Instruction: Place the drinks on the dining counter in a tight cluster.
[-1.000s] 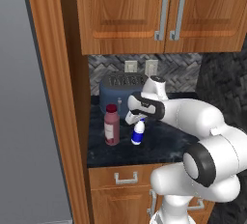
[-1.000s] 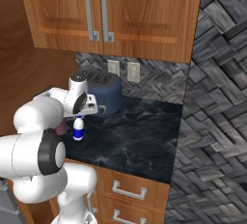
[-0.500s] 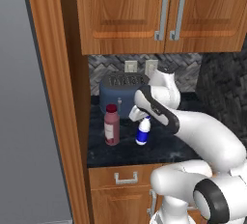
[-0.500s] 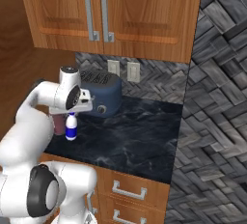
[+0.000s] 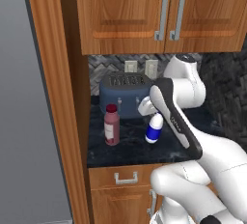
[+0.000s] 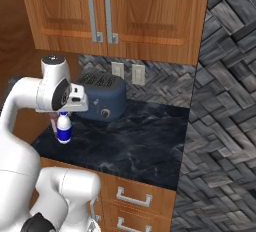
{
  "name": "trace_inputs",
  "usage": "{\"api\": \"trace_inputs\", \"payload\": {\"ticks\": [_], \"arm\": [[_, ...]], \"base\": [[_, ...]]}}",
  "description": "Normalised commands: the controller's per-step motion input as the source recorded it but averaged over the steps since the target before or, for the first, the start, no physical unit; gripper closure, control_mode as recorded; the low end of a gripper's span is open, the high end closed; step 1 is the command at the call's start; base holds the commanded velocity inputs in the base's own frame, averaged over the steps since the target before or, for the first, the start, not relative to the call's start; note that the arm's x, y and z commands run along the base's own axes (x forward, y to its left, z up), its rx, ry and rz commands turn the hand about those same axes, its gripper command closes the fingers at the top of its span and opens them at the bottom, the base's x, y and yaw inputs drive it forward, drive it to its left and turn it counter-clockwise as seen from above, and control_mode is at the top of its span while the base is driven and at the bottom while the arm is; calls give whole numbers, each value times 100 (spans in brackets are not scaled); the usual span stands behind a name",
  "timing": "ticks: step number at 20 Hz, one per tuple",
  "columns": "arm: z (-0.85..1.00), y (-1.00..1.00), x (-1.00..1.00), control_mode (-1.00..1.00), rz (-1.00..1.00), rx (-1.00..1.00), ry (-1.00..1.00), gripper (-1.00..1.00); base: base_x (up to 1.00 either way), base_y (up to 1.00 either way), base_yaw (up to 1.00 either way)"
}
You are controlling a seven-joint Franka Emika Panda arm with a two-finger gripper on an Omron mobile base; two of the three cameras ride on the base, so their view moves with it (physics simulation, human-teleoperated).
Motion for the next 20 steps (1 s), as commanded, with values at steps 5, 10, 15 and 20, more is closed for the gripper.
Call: {"api": "trace_inputs", "payload": {"ticks": [5,10,15,20], "arm": [[76,-10,-36,-100,-13,0,0,100],[19,0,-12,-100,-3,0,-2,100],[0,0,0,-100,0,0,0,100],[0,0,0,100,0,0,0,100]], "base": [[0,0,0],[0,0,0],[0,0,0],[-22,0,0]]}}
